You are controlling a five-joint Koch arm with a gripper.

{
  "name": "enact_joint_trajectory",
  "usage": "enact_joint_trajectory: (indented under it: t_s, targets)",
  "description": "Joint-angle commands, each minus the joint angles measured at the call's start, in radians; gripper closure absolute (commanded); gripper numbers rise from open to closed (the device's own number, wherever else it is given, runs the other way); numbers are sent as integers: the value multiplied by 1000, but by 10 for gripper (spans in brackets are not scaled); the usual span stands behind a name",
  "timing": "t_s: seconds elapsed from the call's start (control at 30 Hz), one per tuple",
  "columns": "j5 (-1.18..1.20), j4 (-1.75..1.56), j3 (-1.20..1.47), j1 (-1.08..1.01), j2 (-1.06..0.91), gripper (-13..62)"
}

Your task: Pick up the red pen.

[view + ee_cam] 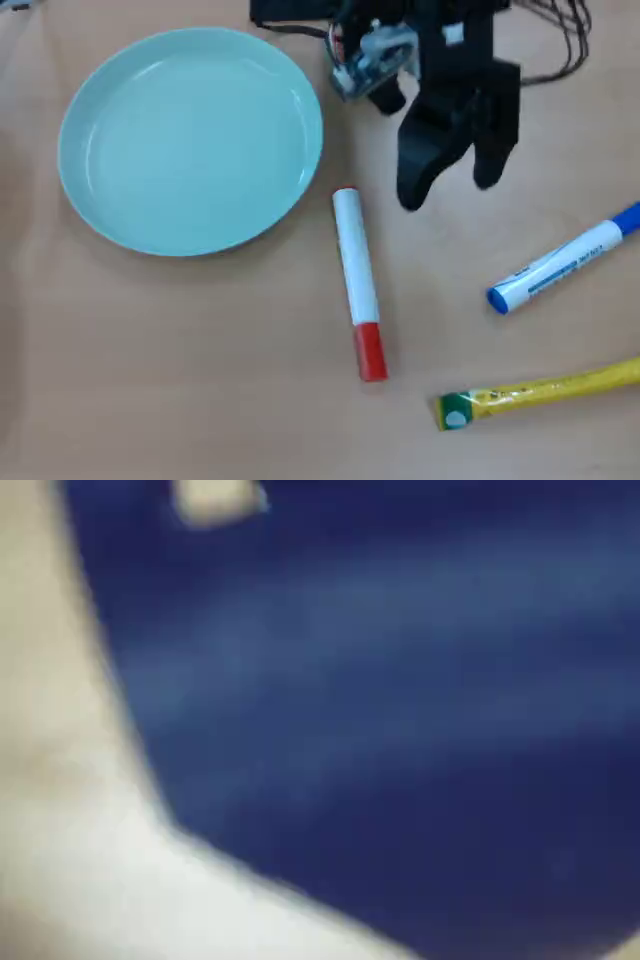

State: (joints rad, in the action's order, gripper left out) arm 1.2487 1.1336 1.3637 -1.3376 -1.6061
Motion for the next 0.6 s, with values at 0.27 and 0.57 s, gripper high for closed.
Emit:
enact_joint_trajectory:
  t_s: [0.27,0.57]
  targets:
    - [29,12,-199,-109,236,69]
    - [17,17,-101,-244,279,69]
